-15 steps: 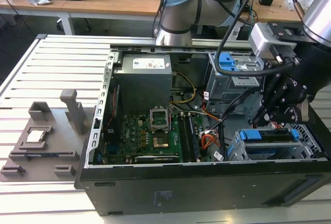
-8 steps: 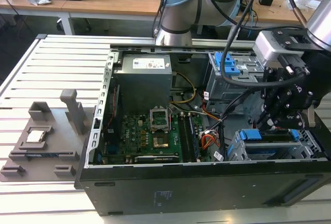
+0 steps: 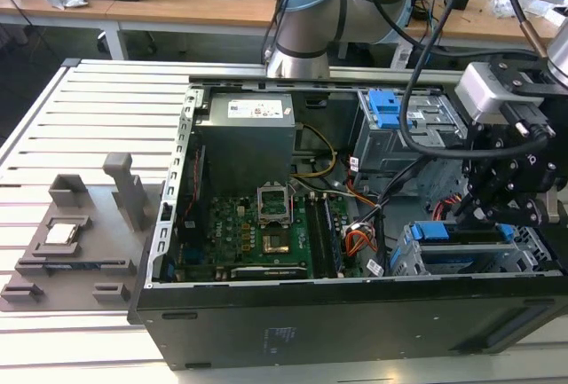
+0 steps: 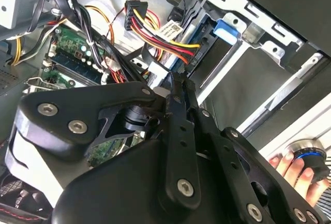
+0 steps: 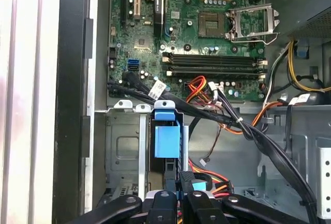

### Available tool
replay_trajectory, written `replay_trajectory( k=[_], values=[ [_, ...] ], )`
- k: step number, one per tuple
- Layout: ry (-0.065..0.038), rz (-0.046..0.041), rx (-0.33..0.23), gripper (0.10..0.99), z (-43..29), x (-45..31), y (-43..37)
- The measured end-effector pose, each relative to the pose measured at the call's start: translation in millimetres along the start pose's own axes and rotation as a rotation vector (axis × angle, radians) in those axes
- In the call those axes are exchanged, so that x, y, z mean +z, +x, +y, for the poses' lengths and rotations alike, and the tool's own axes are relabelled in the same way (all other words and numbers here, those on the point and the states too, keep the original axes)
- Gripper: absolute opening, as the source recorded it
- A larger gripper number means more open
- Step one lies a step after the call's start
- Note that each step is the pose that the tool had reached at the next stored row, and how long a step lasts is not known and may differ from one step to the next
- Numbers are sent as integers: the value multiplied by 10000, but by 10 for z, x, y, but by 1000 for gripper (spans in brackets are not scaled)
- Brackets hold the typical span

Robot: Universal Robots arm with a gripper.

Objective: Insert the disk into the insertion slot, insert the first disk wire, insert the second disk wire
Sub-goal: 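Insert the second disk wire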

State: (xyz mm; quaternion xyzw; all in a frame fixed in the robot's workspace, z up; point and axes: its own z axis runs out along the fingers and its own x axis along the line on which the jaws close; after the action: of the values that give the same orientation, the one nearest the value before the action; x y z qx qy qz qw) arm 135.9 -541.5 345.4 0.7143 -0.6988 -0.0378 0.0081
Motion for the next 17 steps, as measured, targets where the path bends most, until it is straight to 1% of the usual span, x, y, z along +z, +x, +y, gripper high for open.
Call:
replay_trajectory(
  k=[5, 7, 9, 12, 17],
  values=[
    [2, -64, -5, 153, -3, 26, 1],
    [3, -104, -8, 153, -3, 34, 1],
    [3, -122, -10, 153, -4, 36, 1],
    [6, -173, -14, 153, -15, 42, 1],
    [4, -170, -13, 153, -21, 41, 6]
  ],
)
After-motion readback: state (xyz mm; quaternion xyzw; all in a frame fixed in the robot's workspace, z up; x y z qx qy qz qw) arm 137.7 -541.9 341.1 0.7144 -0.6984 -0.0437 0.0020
